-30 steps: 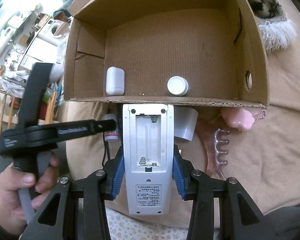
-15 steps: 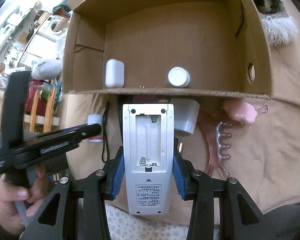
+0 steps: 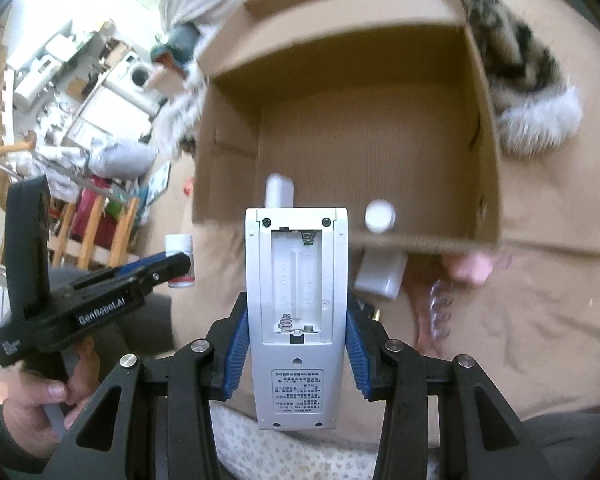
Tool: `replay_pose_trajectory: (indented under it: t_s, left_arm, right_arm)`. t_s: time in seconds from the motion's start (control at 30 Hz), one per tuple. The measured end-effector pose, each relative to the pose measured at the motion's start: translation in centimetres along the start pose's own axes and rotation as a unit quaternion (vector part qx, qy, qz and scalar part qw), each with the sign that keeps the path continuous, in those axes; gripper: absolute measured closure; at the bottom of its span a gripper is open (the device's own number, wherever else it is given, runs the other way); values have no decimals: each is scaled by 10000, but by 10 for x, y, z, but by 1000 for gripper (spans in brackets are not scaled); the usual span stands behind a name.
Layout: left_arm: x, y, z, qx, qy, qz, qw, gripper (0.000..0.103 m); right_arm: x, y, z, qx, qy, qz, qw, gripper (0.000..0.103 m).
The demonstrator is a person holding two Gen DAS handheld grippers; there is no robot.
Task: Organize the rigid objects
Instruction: 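Lift the device with the right tool while the left tool grasps a red-labelled pill bottle, then lower both held items into the box and open both tools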
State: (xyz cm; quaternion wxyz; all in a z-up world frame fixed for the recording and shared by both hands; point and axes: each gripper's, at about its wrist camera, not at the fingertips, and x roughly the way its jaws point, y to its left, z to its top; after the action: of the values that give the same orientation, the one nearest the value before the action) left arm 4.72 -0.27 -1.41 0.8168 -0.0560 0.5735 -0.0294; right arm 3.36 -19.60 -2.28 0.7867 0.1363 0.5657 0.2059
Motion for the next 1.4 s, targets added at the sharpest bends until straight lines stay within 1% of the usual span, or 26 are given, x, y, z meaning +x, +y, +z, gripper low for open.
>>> replay_pose_trajectory:
  t_s: [0.17, 0.33, 0.47, 0.53, 0.57, 0.63, 0.7, 0.8, 0.87, 0.97, 1.03, 1.1, 1.23, 1.4]
  left_arm:
    - [-9, -18, 31, 156, -257, -4, 9995, 79]
    - [-3, -33, 61, 232, -390, 9, 9990, 79]
    - [13, -43, 77, 305, -407, 72, 9987, 79]
    - [28, -50, 82, 404, -406, 238, 9981, 79]
    - [36, -52, 83, 406, -352, 290, 9981, 79]
    - [55, -55, 85, 386, -192, 274, 9987, 79]
    - [69, -57, 85, 382, -78, 259, 9989, 79]
    - [84, -59, 83, 438, -39, 287, 9986, 79]
    - [95, -57, 81, 441, -9, 316, 9985, 79]
    - [111, -55, 77, 500, -16, 513, 9974, 79]
    - [120, -52, 74, 446, 143, 451, 9979, 79]
    - [125, -52, 72, 431, 208, 420, 9980, 79]
    - [127, -52, 71, 485, 102, 532, 9974, 79]
    - [132, -49, 69, 439, 124, 559, 9974, 79]
  right_arm:
    - [-18, -1, 35, -115, -399, -183, 9990, 57]
    - [-22, -10, 70, -54, -590, -269, 9979, 57]
    - [-16, -25, 92, 21, -645, -370, 9972, 57]
    - [-6, -32, 102, 92, -626, -399, 9972, 57]
    - [-1, -37, 106, 147, -606, -375, 9974, 57]
    - [13, -46, 113, 371, -547, -209, 9976, 57]
    - [29, -54, 117, 511, -446, -200, 9975, 57]
    - [49, -58, 116, 451, -302, -372, 9978, 57]
    - [59, -59, 113, 386, -204, -514, 9977, 57]
    - [70, -55, 110, 207, -139, -824, 9963, 57]
    - [75, -52, 109, 72, -145, -961, 9952, 57]
    - [79, -49, 108, -74, -140, -1153, 9932, 57]
    - [89, -40, 109, -370, -120, -1459, 9885, 57]
    - [103, -36, 107, -496, 15, -1709, 9840, 57]
